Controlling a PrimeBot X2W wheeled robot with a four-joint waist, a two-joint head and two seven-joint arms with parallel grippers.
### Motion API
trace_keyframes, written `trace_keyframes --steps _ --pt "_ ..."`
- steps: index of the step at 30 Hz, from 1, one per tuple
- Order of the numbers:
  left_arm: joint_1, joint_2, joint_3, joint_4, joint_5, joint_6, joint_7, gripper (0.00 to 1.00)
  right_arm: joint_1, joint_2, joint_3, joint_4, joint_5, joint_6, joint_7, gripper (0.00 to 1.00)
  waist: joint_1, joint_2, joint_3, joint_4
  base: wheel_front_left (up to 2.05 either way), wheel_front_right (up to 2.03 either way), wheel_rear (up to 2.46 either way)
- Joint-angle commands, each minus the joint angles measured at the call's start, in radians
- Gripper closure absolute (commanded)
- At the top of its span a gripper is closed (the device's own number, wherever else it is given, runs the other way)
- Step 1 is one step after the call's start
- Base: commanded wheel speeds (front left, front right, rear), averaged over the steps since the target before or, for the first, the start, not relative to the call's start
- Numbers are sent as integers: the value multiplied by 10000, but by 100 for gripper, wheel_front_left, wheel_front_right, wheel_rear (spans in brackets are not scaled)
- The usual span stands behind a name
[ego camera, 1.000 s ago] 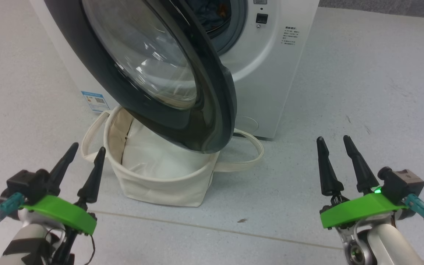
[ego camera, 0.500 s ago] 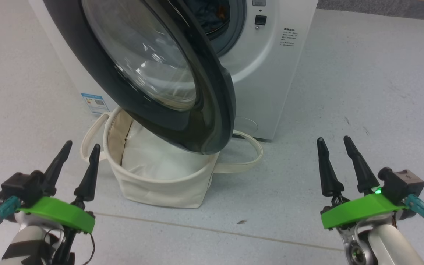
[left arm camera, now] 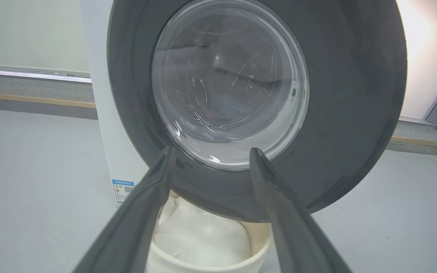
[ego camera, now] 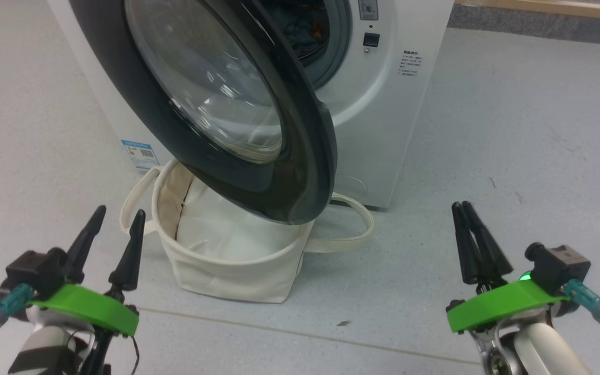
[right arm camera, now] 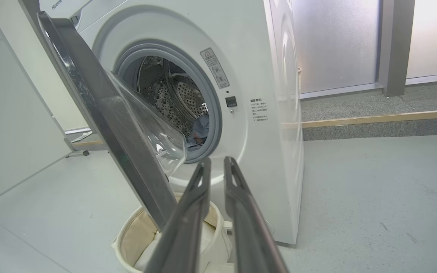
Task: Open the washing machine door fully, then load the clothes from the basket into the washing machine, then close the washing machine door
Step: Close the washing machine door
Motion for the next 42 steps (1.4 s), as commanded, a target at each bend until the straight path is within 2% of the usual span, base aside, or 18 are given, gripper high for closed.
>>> trace_keyframes --steps 1,7,10,17,24,31,42 --pt "-145 221 363 -304 -101 -58 -119 0 38 -147 230 -325 96 4 -51 100 0 0 -41 47 0 0 0" --pt "-180 252 390 -237 -233 -58 -120 0 -165 -257 877 -488 41 4 -51 100 0 0 -88 275 0 0 0" --pt "-289 275 428 -231 -411 -59 -120 0 -506 -330 1747 -337 150 4 -51 100 0 0 -59 565 0 0 0" --pt "-498 383 266 -45 -674 -59 -120 0 -1532 -113 3122 499 564 4 -51 100 0 0 -33 1269 0 0 0" --pt "-763 465 226 25 -788 -59 -120 0 -2803 188 3783 1624 876 4 -51 100 0 0 112 1912 0 0 0" --pt "-878 374 29 16 -915 -59 -120 0 -3815 294 3471 2983 727 4 -51 100 0 0 391 2541 0 0 0" --pt "-819 325 83 -178 -1041 -59 -120 0 -4290 488 1732 4043 -134 4 -51 100 0 0 937 2902 0 0 0"
